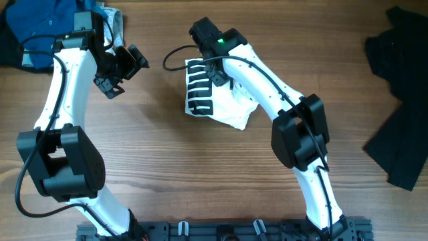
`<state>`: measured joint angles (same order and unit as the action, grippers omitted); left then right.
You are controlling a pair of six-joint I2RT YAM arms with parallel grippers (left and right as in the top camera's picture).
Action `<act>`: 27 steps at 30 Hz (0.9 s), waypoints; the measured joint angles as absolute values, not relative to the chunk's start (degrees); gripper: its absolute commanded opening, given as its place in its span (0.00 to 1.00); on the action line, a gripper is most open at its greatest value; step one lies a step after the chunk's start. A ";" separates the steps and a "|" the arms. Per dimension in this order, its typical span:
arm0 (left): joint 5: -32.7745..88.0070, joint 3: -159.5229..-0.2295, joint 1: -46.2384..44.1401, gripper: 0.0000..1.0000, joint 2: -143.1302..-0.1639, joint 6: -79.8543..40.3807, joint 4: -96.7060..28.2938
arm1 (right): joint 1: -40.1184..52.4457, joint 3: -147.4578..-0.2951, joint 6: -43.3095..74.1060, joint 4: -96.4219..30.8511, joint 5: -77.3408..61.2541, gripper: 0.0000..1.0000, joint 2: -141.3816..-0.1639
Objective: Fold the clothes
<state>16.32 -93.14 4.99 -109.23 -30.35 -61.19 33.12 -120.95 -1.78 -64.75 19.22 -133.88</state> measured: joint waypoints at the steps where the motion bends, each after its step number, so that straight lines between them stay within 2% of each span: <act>1: 16.29 -93.14 4.97 1.00 -109.23 -30.35 -61.25 | 32.67 -120.95 -1.58 -64.47 19.68 0.04 -133.88; 4: 16.32 -93.14 4.99 1.00 -109.23 -30.35 -61.32 | 30.15 -120.95 -1.19 -63.16 20.03 0.04 -133.88; 7: 16.32 -93.14 4.97 1.00 -109.23 -30.35 -61.32 | 27.09 -120.95 -0.73 -61.25 19.94 0.10 -133.93; 9: 16.29 -93.14 4.99 1.00 -109.23 -30.35 -61.32 | 24.86 -120.95 -0.08 -60.62 19.29 0.47 -133.93; 10: 16.29 -93.14 4.99 1.00 -109.23 -30.35 -61.34 | 23.99 -120.95 0.58 -60.51 18.83 0.81 -133.95; 11: 16.29 -93.14 4.99 1.00 -109.23 -30.33 -61.34 | 22.83 -120.95 0.80 -60.49 18.15 0.99 -133.95; 21: 16.29 -93.14 4.99 1.00 -109.23 -30.35 -62.22 | 18.02 -120.95 6.63 -62.76 16.12 1.00 -133.86; 27: 16.29 -93.14 4.99 1.00 -109.23 -30.35 -62.22 | 17.80 -120.95 5.98 -68.01 1.93 0.97 -130.04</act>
